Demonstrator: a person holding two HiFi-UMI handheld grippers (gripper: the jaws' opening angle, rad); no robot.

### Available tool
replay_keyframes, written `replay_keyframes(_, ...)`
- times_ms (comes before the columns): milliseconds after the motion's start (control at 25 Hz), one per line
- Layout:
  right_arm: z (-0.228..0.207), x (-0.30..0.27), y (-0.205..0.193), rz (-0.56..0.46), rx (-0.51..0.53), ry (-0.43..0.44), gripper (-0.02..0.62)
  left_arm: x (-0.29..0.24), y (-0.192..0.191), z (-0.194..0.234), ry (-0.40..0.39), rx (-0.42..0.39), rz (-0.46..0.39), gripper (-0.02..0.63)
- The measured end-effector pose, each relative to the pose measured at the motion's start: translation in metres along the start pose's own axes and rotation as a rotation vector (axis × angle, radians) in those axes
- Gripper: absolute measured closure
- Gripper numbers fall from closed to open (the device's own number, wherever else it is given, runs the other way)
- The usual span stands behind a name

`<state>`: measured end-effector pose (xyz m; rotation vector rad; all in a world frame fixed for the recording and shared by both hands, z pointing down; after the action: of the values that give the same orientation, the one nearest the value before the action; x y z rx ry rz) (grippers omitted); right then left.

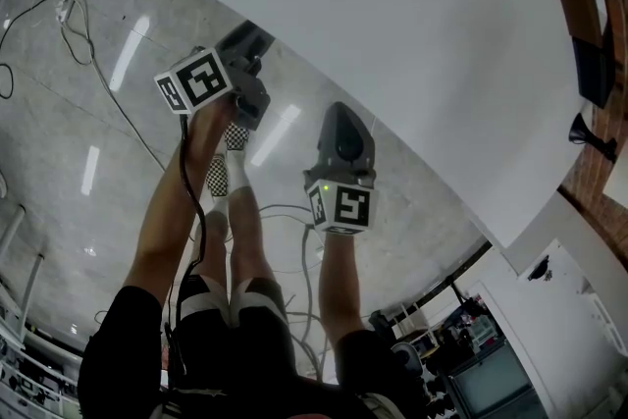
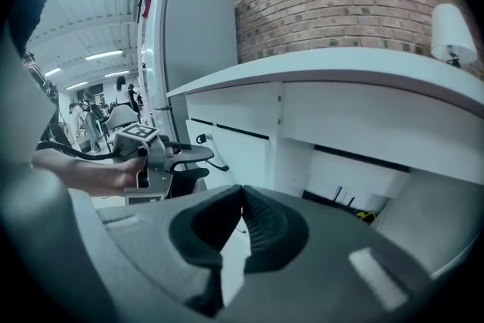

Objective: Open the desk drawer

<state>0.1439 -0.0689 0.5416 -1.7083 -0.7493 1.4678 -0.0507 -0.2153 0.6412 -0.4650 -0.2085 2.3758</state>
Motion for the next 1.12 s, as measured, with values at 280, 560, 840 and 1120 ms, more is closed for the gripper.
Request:
replay_keyframes(280,-0.003,-0.003,-0.002,0.003,-0.005,-0.003,0.591,-0.005,0.008,0.004,-0.006,0.014,-0.015,0.484)
replay_keyframes(560,-0.008,-0.003,-0.004,0.016,0.013,0.002,0.591,-0.009,0.008,0.007,-0.001,0.015,-0.011,0.554)
replay_keyframes(840,-0.014,-0.002,-0.004,0.012,0.007,0.002,0.591,-0.011,0.005,0.011,-0.060,0.081,-0.018,0.566)
replay_keyframes(1120,-0.012,0.003,-0.006,0.005,0.011,-0.008,0.591,-0.006,0.006,0.011,-0.061,0.073,-0.028,0.568)
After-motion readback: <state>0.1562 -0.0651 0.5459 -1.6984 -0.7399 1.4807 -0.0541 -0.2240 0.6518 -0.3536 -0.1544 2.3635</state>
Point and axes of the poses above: the fingertips, and each gripper's own axes: x backward along the fingers, z to its left, y out of its top, the point moved 9 cm from there along x, backward along the fingers, and after that the axes turned 1 degree about y, right-handed, at the moved point
